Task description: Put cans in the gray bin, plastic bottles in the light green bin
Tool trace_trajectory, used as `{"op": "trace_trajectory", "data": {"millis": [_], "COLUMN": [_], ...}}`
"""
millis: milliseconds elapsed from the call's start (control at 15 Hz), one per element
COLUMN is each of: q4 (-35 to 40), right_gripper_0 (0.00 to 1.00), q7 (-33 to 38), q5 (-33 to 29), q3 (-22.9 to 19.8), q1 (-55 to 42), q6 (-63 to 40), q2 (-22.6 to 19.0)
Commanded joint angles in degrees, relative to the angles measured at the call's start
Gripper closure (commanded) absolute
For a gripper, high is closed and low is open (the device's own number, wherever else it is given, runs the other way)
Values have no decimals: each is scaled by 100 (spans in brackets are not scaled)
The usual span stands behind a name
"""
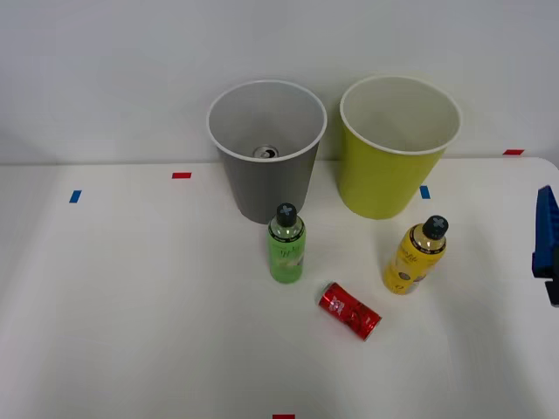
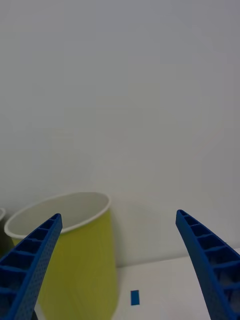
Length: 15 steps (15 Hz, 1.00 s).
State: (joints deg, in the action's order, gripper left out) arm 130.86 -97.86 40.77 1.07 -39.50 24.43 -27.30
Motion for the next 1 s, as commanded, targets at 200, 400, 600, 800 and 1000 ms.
{"op": "trace_trajectory", "data": {"millis": [200, 400, 600, 800, 1000], "q4": [-1274, -2170, -2926, -2935, -2935], "right_gripper_0": [23, 23, 23, 23, 23], "q7": [-110, -40, 531, 1744, 2711], "q5": [-649, -816, -1396, -2609, -3453], "q3": [-1, 104, 157, -89, -212], "q1": [188, 390, 627, 478, 249], "q6": [212, 484, 1003, 1003, 1029], "q2": [383, 638, 1095, 1403, 1781]}}
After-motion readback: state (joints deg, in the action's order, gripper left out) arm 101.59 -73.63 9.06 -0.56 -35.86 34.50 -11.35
